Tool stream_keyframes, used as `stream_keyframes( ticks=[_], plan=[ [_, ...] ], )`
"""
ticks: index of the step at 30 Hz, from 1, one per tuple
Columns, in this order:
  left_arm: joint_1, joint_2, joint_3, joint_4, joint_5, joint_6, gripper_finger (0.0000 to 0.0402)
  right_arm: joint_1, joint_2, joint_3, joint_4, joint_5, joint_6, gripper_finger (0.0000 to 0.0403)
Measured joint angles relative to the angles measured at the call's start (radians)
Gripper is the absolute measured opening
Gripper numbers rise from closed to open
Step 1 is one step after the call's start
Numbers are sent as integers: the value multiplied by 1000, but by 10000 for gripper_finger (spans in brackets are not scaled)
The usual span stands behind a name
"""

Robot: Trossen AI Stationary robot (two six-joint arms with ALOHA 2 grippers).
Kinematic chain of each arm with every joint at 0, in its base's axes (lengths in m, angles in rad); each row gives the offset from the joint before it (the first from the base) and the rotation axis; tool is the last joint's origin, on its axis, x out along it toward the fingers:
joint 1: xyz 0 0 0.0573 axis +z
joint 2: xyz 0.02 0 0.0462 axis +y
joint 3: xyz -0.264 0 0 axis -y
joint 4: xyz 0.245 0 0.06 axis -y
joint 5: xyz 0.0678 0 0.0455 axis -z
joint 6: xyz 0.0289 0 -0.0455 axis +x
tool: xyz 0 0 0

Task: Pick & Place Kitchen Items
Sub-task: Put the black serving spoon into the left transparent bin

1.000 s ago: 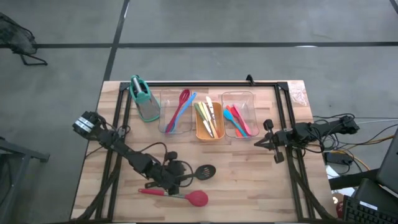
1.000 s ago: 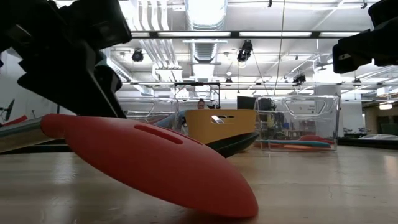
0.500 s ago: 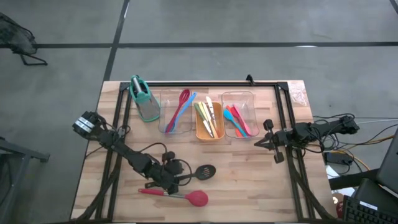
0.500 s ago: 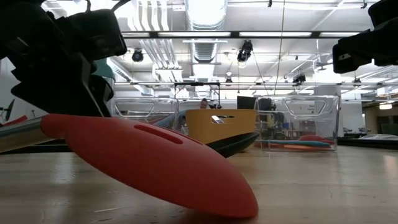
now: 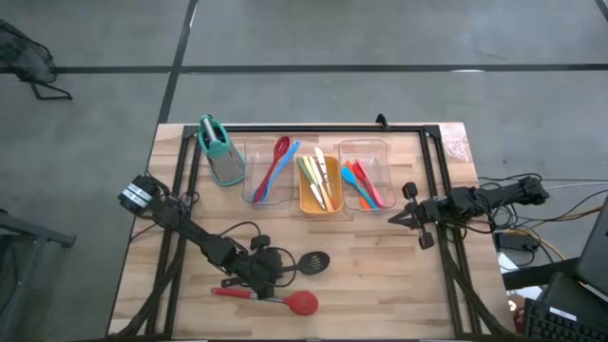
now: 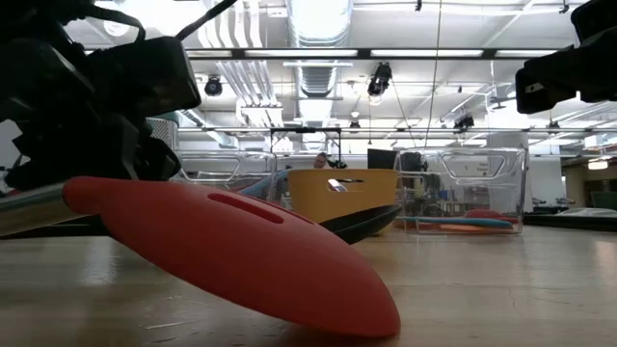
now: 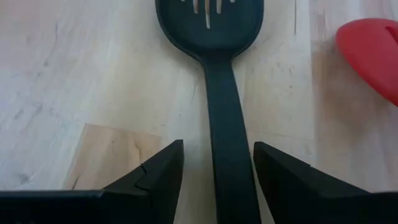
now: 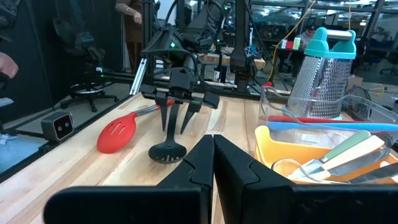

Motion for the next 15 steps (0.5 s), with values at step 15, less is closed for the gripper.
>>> stream_keyframes(
  ticks=[15],
  plan=[
    [6,-15,0,-3,-26,-6,196,0,-1,0,0,0,1,8]
  ],
)
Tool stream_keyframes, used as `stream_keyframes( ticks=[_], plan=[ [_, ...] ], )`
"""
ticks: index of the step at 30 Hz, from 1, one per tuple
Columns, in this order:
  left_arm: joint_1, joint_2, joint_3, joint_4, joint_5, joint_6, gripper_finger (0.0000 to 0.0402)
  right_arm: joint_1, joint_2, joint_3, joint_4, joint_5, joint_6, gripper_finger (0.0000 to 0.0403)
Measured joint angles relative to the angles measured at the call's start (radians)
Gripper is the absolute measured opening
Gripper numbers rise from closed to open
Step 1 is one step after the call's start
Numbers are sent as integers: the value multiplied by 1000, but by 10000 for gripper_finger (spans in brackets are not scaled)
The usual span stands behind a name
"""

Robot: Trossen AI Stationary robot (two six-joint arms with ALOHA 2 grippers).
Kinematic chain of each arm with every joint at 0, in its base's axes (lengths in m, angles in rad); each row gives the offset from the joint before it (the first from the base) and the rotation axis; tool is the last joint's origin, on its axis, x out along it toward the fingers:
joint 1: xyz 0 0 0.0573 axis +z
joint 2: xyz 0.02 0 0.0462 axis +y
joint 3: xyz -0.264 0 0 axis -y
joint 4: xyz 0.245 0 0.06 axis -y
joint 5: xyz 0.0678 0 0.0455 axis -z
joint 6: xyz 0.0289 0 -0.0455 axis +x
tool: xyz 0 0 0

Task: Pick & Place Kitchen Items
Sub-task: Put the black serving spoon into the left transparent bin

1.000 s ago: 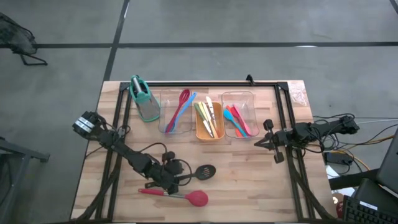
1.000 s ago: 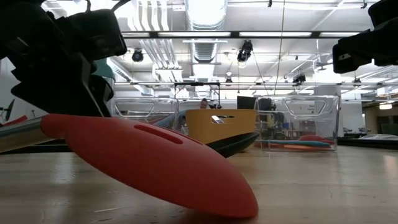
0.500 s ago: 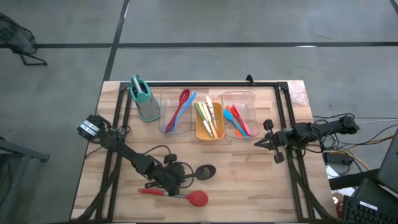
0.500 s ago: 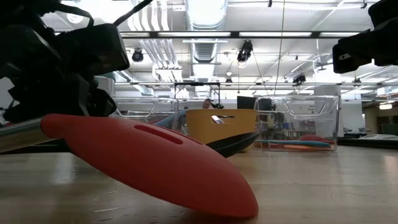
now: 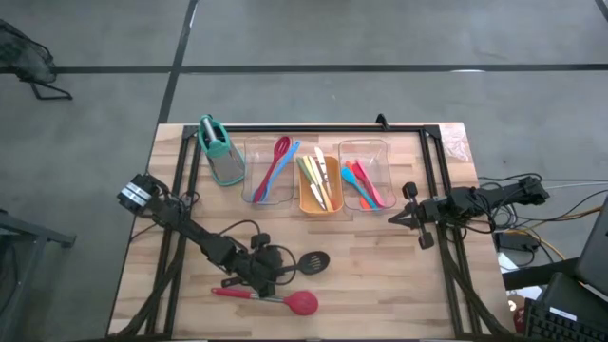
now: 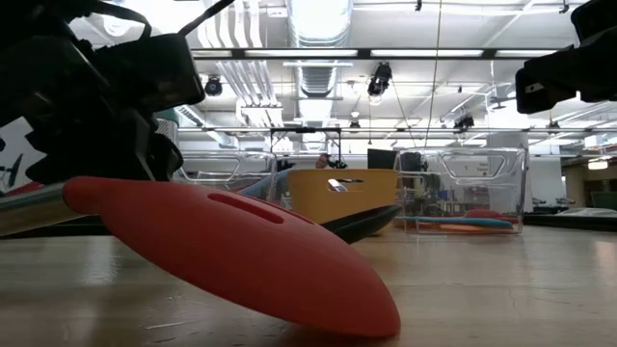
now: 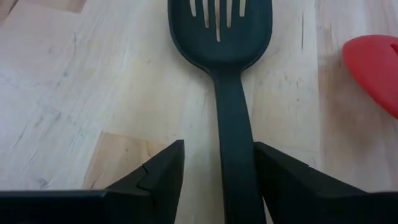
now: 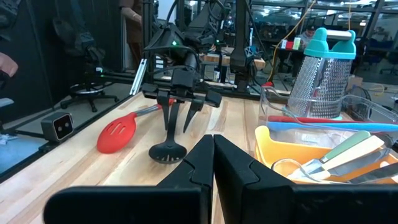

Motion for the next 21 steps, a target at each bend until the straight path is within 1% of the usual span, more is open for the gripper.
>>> stream_keyframes(
  ticks=[3,13,17,21],
  plan=[
    [0,0,0,0,0,0,178,0,0,0,0,0,-1,9],
    [4,0,0,0,0,9,87,0,0,0,0,0,-1,9],
    [12,0,0,0,0,27,81,0,0,0,0,0,-1,8],
    [17,-4,0,-1,-31,57,93,0,0,0,0,0,-1,9]
  ],
)
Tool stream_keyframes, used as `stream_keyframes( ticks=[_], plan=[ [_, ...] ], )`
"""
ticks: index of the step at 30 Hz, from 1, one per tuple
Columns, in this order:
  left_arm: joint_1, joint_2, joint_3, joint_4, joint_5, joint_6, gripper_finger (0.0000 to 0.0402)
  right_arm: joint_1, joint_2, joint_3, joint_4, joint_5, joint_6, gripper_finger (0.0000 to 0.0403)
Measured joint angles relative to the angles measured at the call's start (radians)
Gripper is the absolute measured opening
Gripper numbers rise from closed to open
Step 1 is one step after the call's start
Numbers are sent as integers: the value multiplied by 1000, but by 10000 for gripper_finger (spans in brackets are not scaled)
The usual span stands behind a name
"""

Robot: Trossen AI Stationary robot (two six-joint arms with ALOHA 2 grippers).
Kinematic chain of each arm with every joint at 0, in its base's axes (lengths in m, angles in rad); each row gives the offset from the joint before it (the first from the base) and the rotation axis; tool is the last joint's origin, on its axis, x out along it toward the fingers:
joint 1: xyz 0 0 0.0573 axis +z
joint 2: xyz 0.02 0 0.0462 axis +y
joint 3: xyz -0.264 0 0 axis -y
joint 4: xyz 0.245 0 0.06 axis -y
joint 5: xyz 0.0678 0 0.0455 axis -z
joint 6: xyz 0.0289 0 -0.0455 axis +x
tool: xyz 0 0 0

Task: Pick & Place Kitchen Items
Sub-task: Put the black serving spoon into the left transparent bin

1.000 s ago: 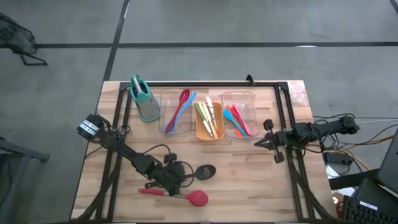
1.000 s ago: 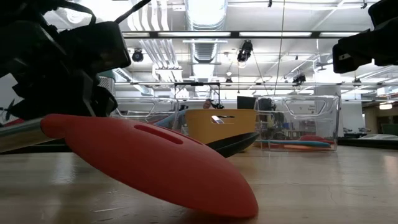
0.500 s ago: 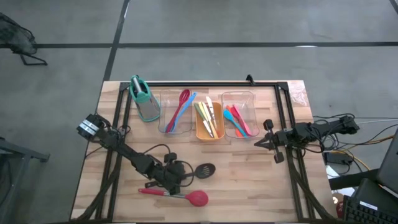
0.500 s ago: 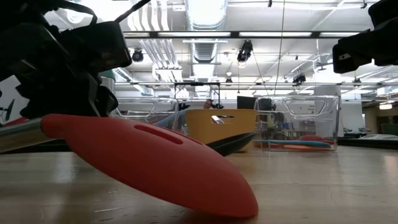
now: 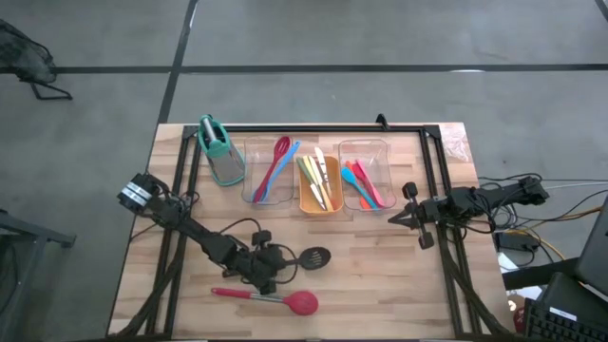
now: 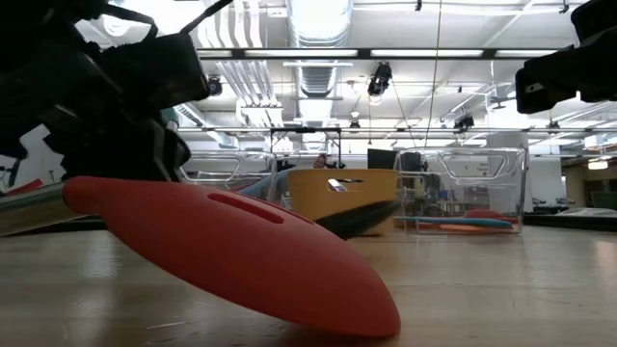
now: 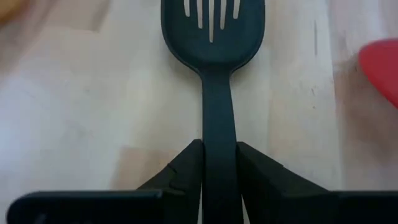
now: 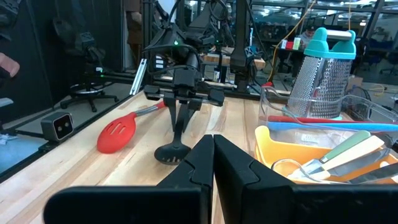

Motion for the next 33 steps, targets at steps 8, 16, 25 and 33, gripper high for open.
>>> stream_keyframes(
  ticks=[8,16,25,33],
  plan=[
    [0,-103,0,-3,-209,95,85,0,0,0,0,0,1,8],
    [9,-298,16,2,-587,269,88,0,0,0,0,0,2,8],
    [160,-504,16,21,-784,270,89,0,0,0,0,0,2,9],
    [440,-538,18,107,-598,339,89,0,0,0,0,0,1,9]
  ],
)
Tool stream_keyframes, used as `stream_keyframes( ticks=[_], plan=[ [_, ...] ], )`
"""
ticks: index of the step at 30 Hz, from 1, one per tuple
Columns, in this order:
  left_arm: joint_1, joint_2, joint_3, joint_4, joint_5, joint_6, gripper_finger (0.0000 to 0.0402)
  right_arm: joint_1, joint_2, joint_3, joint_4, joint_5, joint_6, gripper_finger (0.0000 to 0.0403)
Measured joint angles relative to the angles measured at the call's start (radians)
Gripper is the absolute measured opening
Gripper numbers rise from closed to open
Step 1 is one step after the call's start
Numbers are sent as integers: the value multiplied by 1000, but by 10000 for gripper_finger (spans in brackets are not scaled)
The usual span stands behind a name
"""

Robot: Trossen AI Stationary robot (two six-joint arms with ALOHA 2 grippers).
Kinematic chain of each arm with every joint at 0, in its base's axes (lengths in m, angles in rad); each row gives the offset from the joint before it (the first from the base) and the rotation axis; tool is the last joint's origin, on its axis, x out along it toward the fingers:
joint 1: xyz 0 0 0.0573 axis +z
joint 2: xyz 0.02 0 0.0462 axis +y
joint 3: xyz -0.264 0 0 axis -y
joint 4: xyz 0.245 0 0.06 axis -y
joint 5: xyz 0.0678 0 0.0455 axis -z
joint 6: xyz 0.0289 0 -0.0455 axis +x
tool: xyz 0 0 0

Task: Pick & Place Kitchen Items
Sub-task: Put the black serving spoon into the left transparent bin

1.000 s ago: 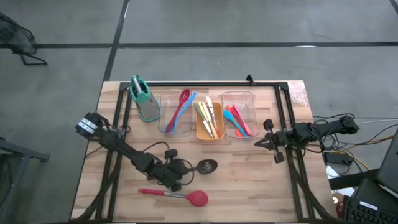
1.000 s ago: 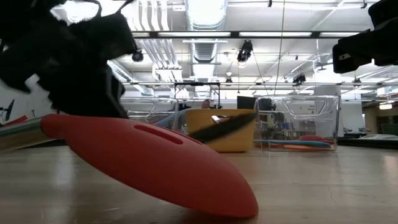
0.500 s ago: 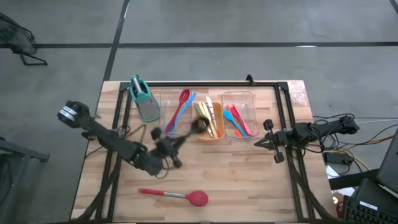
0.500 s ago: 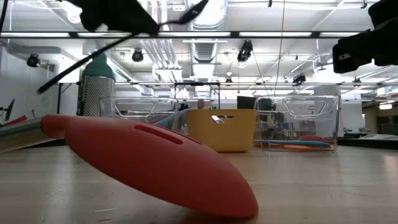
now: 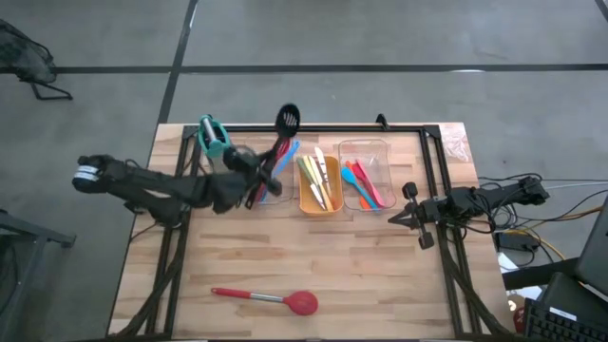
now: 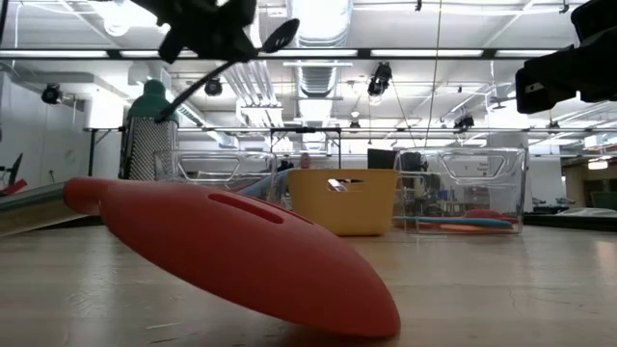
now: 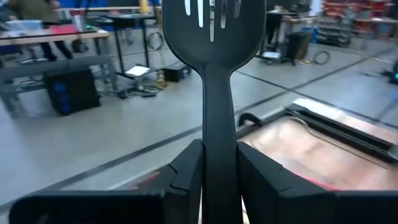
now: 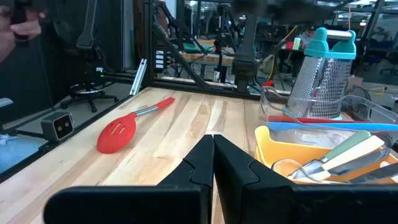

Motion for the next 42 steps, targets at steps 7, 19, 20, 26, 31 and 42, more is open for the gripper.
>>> stream_keyframes(
  ticks=[7,19,20,26,31,42],
  plan=[
    [196,4,-3,19,85,54,89,0,0,0,0,0,-1,8],
    [276,89,-30,16,163,20,90,0,0,0,0,0,1,9],
    [280,96,-30,17,162,18,90,0,0,0,0,0,0,8],
    [297,148,-30,18,153,-33,90,0,0,0,0,0,-1,8],
    [310,206,-30,17,130,-74,90,0,0,0,0,0,-1,9],
    [319,345,-31,15,128,-113,90,0,1,0,0,0,1,8]
  ],
)
